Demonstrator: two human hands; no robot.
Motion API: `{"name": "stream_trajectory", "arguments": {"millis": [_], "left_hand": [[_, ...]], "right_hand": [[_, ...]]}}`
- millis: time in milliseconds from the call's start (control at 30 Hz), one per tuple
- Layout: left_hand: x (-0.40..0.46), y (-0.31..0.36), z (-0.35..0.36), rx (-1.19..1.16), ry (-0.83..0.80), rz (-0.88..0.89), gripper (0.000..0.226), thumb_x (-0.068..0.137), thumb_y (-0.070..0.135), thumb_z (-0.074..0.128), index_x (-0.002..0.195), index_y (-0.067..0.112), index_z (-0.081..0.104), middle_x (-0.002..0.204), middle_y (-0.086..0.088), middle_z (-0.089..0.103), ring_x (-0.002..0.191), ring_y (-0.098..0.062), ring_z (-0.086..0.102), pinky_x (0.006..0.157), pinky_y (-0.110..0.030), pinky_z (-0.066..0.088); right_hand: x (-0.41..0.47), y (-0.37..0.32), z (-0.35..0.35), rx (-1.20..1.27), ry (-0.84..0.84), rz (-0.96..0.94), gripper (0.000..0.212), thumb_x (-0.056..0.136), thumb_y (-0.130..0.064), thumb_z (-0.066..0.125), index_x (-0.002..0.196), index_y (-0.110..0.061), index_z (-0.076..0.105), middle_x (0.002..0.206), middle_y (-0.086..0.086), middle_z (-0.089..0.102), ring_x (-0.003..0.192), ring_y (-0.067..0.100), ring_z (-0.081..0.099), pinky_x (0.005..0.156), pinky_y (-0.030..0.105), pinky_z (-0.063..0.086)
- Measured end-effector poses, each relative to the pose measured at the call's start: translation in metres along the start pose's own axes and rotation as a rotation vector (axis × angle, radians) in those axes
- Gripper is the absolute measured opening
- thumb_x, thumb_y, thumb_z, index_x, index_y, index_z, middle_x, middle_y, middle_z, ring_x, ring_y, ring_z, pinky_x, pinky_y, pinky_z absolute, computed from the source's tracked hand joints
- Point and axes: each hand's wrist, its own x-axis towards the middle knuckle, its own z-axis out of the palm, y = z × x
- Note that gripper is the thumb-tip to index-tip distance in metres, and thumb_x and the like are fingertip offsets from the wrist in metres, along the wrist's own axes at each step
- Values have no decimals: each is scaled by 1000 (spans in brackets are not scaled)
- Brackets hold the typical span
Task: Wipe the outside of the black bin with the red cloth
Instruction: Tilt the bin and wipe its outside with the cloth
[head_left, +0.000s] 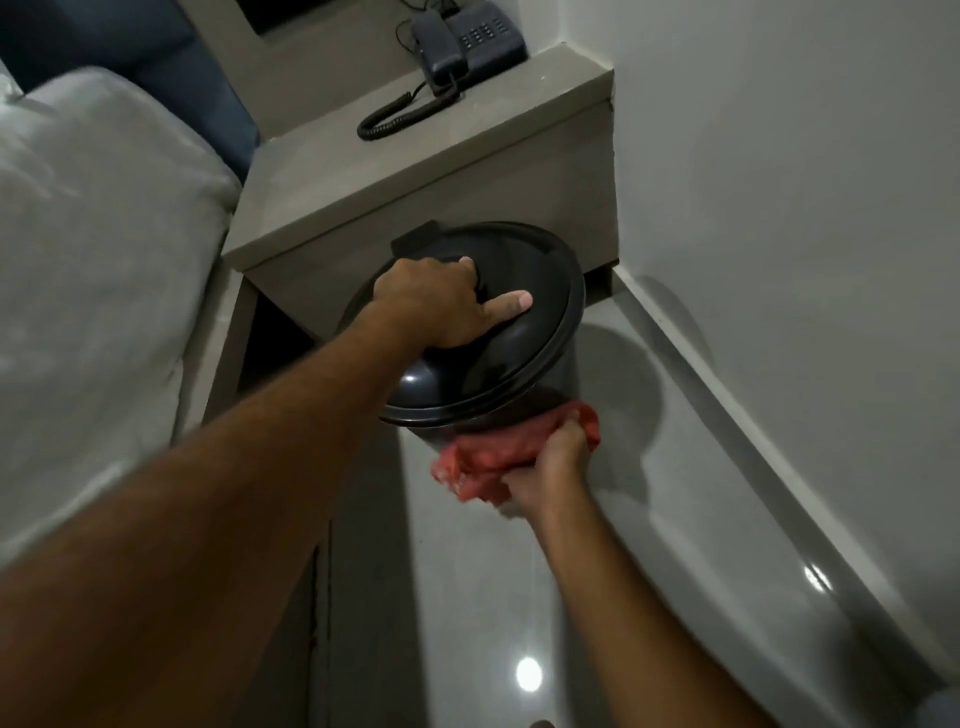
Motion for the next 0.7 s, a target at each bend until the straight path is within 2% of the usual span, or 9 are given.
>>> {"name": "stream_trajectory", "arguments": {"millis": [67,133,200,233,300,367,467,567,700], "left_hand": [[0,0,1,-3,37,11,134,49,99,-7,140,16,46,126,-15,66,110,-38,61,75,-43,36],[3,1,1,9,48,1,135,49,98,-8,139,15,47,120,-15,67,105,-37,63,73,-42,37],[3,0,-1,6,30,10,139,45,99,-10,136,13,50,112,-16,69,98,-37,63,70,-41,39],[5,-1,-1,-1,23,13,140,43,99,-10,133,12,52,104,-16,68,92,-36,63,69,-41,40],[10,-7,-7,-16,6,32,135,45,101,-3,126,11,56,87,-13,61,80,-33,59,68,-40,43],[12,-12,-9,-31,-9,57,121,56,98,9,125,11,56,92,-12,63,87,-35,62,77,-44,48],[8,-19,-21,-181,-172,11,101,77,84,26,142,9,44,138,-20,57,125,-41,52,101,-48,38],[-10,-29,-45,-776,-251,-188,79,95,65,23,132,4,57,140,-24,55,130,-38,49,107,-39,35],[-70,-61,-113,-2001,-363,-539,73,84,78,31,109,17,64,127,-18,65,110,-34,64,102,-48,44]], "right_hand": [[12,-6,-12,-91,-7,112,92,94,-71,9,91,11,50,71,51,60,85,63,55,84,73,40],[14,-11,-7,-22,-4,101,82,97,-65,14,98,2,59,113,48,59,117,58,47,102,71,28],[9,-15,-1,61,27,-19,65,99,-62,23,101,-12,65,116,31,66,111,50,59,92,67,42],[-1,-19,3,113,9,-92,61,100,-59,27,103,-12,66,106,28,73,94,47,69,79,62,54],[-31,-34,8,213,-34,-236,57,102,-54,32,102,-9,68,81,21,78,66,36,76,53,49,61],[-74,-53,11,236,-89,-399,53,104,-49,32,107,-8,66,83,17,79,75,29,78,66,43,62],[-138,-81,46,189,-168,-657,47,106,-42,32,121,-11,64,105,11,78,106,28,73,97,51,52],[-176,-93,96,123,-178,-727,44,104,-40,39,119,-12,68,118,11,76,114,26,69,103,51,48],[-221,-86,180,62,-254,-553,52,103,-44,37,123,-9,70,123,14,72,114,27,68,96,46,54]]}}
